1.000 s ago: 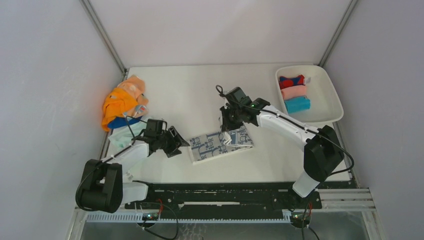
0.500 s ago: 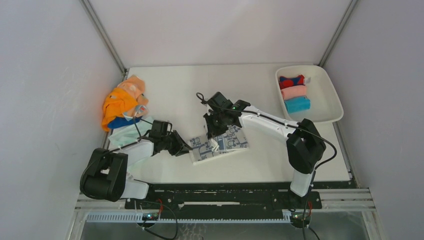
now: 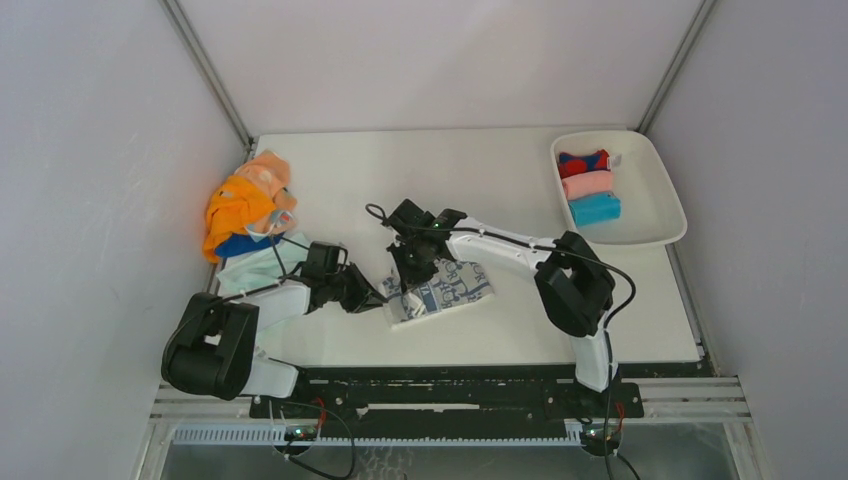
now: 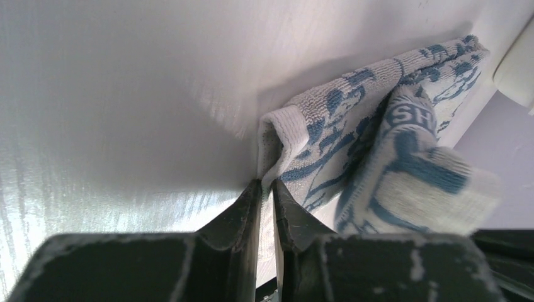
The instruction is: Roll the towels
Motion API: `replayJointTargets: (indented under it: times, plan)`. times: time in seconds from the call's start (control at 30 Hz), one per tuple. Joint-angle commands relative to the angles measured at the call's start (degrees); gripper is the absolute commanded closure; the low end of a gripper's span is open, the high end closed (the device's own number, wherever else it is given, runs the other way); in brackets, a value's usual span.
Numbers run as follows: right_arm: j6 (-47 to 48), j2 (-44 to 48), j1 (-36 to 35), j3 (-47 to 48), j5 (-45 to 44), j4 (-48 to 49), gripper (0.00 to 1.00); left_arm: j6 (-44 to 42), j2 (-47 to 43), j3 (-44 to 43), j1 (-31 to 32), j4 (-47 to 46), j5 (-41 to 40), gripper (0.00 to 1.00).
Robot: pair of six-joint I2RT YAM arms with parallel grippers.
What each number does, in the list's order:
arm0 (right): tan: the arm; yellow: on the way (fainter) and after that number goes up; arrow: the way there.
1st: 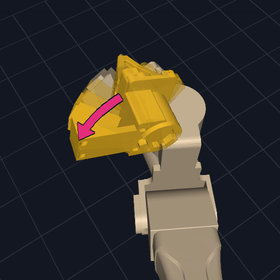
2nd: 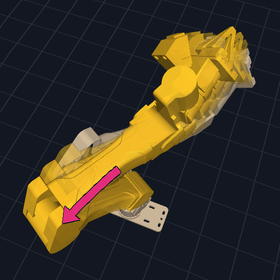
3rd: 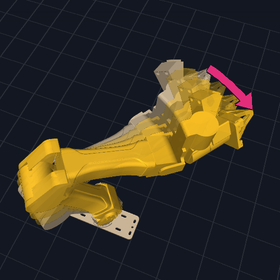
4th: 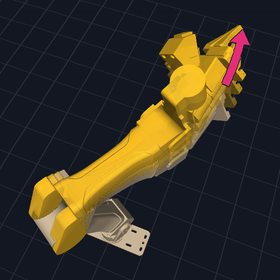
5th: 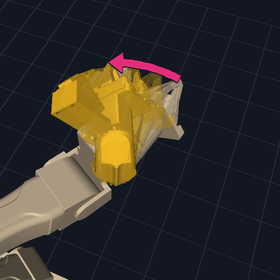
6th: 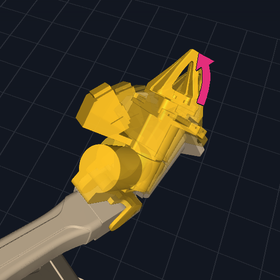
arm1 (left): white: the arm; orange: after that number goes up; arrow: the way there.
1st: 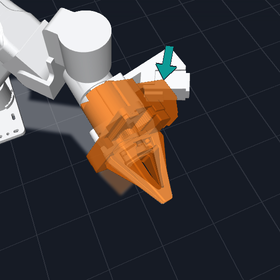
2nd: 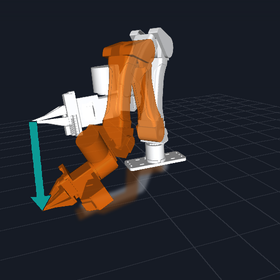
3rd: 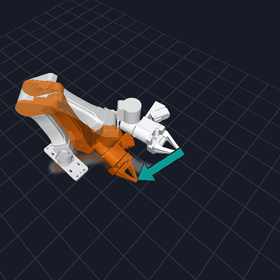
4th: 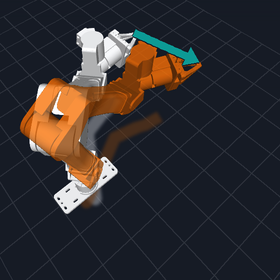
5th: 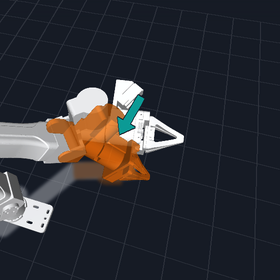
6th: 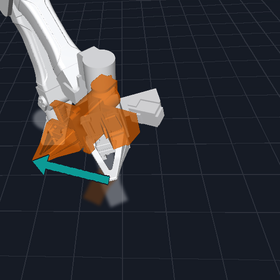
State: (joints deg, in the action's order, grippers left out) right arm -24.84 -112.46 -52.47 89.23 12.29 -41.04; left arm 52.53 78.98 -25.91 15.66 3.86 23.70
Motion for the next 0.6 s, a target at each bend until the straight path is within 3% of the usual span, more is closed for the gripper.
replayJointTargets:
  times: [0.0, 0.57]
  plan:
    - [-2.04, -1.85, -1.14, 2.18, -1.45, -0.19, 1.00, -0.14, 0.27, 1.84, 0.96, 1.17, -2.11, 0.83]
    - [-6.05, -4.62, -1.44, 3.71, -1.71, 1.89, 0.96, 0.53, 0.74, 1.54, 2.69, 1.24, -2.92, 0.84]
